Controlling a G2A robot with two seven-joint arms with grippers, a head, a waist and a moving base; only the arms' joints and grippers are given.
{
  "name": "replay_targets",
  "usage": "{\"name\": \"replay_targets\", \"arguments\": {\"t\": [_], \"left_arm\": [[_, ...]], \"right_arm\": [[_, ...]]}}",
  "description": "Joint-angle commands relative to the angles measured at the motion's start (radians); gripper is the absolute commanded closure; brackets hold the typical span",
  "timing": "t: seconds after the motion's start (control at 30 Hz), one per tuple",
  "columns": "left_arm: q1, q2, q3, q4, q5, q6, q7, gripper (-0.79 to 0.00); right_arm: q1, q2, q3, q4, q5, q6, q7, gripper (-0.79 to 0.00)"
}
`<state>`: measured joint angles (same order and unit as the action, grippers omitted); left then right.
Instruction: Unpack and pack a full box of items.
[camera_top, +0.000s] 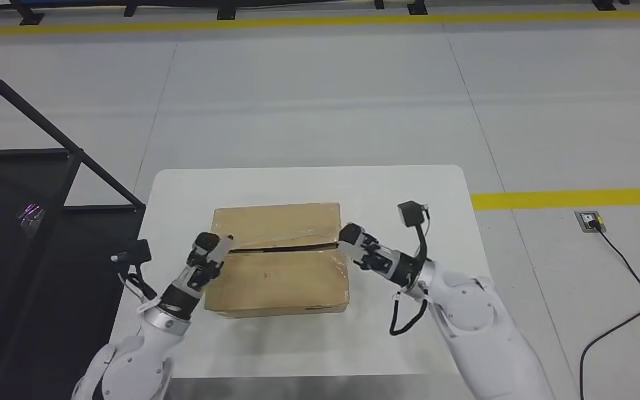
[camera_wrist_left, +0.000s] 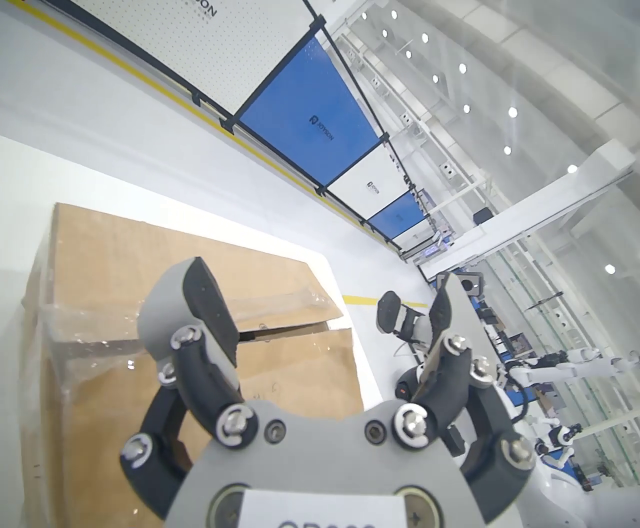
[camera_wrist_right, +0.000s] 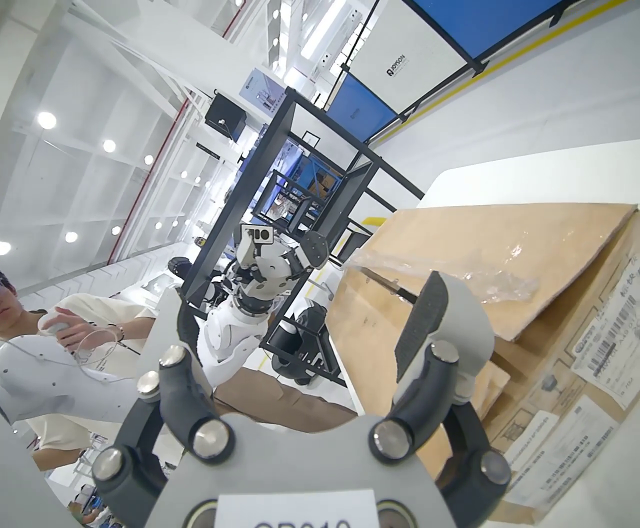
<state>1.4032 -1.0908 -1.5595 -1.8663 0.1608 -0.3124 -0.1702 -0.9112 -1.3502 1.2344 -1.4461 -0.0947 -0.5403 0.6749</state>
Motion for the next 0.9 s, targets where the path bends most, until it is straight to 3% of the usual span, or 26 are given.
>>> {"name": "replay_targets", "arguments": {"t": [0.0, 0.1, 0.27, 0.53, 0.87], "left_arm": [[0.012, 0.005, -0.065, 0.001, -0.094, -0.010, -0.042, -0.785], [0.032, 0.011, -0.140, 0.021, -0.162, -0.030, -0.095, -0.785], [0.085, 0.017, -0.213, 0.074, -0.182, -0.079, -0.149, -0.785], [0.116, 0.017, -0.237, 0.136, -0.183, -0.125, -0.164, -0.785], [0.105, 0.015, -0.232, 0.148, -0.180, -0.119, -0.167, -0.785]], "right_arm": [[0.032, -0.003, -0.019, 0.006, -0.063, 0.041, -0.030, -0.785], [0.099, -0.011, -0.065, 0.033, -0.193, 0.135, -0.080, -0.785], [0.259, -0.035, -0.138, 0.222, -0.217, 0.218, -0.077, -0.785], [0.432, -0.063, -0.205, 0.499, -0.083, 0.079, 0.098, -0.785], [0.477, -0.081, -0.266, 0.572, -0.013, -0.064, 0.220, -0.785]]}}
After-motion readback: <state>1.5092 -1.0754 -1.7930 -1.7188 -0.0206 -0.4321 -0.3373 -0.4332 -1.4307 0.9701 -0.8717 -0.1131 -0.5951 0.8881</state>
